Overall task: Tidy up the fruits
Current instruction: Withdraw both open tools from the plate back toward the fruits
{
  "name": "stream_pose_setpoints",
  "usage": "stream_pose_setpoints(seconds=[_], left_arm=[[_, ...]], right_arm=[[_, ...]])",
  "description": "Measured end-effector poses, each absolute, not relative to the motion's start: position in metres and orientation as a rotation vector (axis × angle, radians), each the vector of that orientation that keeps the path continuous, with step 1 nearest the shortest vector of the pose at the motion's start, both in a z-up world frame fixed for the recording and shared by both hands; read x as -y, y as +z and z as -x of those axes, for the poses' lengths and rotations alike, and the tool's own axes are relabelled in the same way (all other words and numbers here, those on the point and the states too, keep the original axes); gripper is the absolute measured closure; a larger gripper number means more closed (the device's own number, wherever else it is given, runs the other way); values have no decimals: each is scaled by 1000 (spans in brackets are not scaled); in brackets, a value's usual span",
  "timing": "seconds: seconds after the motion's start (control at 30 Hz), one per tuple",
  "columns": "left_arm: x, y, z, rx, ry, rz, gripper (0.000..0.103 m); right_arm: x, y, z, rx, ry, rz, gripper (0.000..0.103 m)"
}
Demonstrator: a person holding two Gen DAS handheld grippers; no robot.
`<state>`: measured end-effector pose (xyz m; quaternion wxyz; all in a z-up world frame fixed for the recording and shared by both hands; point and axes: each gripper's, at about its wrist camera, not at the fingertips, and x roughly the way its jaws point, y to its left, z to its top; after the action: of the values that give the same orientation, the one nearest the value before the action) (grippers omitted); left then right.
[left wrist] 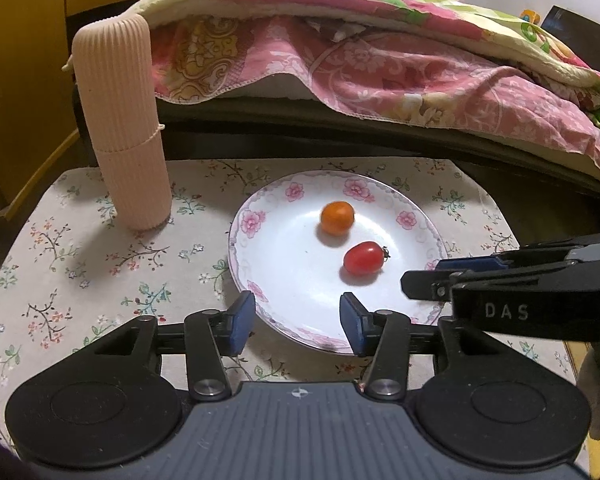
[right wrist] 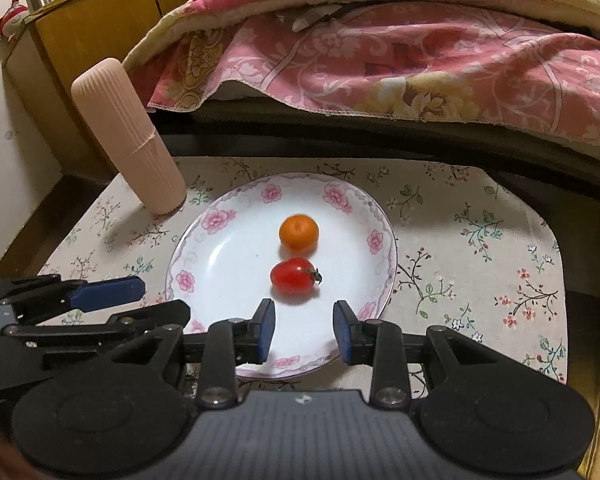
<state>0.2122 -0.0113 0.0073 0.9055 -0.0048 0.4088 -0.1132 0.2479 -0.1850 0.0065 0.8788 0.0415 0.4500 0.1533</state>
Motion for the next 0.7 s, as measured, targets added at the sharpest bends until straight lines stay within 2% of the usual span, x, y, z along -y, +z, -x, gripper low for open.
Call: stream_pose_setpoints(seconds=[0.7], left_arm=[[8,7,-201,-867,-255,1,44]], right_arm=[[178,2,-229,-979,384,-51,66]])
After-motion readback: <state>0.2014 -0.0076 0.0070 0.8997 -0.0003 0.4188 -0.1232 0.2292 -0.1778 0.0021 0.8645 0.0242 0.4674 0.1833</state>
